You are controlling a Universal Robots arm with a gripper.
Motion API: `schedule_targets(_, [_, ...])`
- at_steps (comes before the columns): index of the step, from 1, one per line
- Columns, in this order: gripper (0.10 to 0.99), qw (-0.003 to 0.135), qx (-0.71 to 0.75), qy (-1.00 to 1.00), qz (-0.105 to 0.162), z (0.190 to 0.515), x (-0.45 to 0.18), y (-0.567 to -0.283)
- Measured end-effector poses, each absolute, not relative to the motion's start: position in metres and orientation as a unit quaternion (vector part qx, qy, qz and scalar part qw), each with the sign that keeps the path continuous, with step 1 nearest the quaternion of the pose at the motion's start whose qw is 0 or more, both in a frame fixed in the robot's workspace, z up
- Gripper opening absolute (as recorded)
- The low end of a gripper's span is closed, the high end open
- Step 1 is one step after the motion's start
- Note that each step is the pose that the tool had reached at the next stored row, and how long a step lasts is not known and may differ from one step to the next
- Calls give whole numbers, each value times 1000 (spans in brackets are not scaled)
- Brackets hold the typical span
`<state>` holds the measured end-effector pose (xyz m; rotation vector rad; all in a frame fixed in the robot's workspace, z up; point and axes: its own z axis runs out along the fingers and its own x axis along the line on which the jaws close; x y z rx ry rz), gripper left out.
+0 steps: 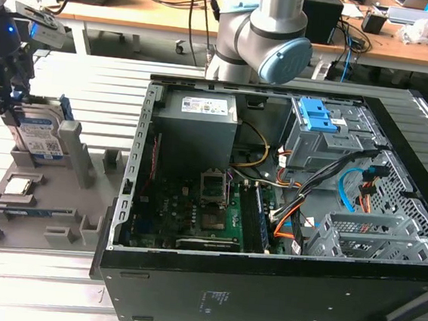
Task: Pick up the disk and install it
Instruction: 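Pick up the disk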
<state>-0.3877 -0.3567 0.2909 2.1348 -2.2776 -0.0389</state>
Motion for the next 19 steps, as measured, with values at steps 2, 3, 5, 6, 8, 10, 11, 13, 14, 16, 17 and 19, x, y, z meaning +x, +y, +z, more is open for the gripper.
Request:
schedule_targets(2, [541, 10, 684, -730, -12, 291, -388, -357])
schedule_targets(3, [541, 10, 684, -730, -12, 291, -388, -357])
schedule_targets(5, [459, 10, 684, -730, -12, 291, -388, -357])
schedule_targets(6, [459, 10, 684, -730, -12, 291, -388, -357])
schedule_targets(8, [396, 10, 684, -730, -12, 291, -388, -357])
schedule_targets(10, [369, 10, 684, -730, -12, 291, -388, -357])
schedule_targets(11, [369, 10, 684, -730, -12, 291, -388, -357])
schedule_targets(13, [369, 10, 684, -730, -12, 291, -388, -357])
schedule_targets(14, [369, 10, 684, -730, -12, 291, -388, -357])
schedule_targets(16, [369, 10, 684, -730, -12, 291, -388, -357])
schedule_targets(17, [369, 10, 684, -730, -12, 291, -388, -357])
schedule_targets(19, [369, 10, 684, -730, -12, 291, -388, -357])
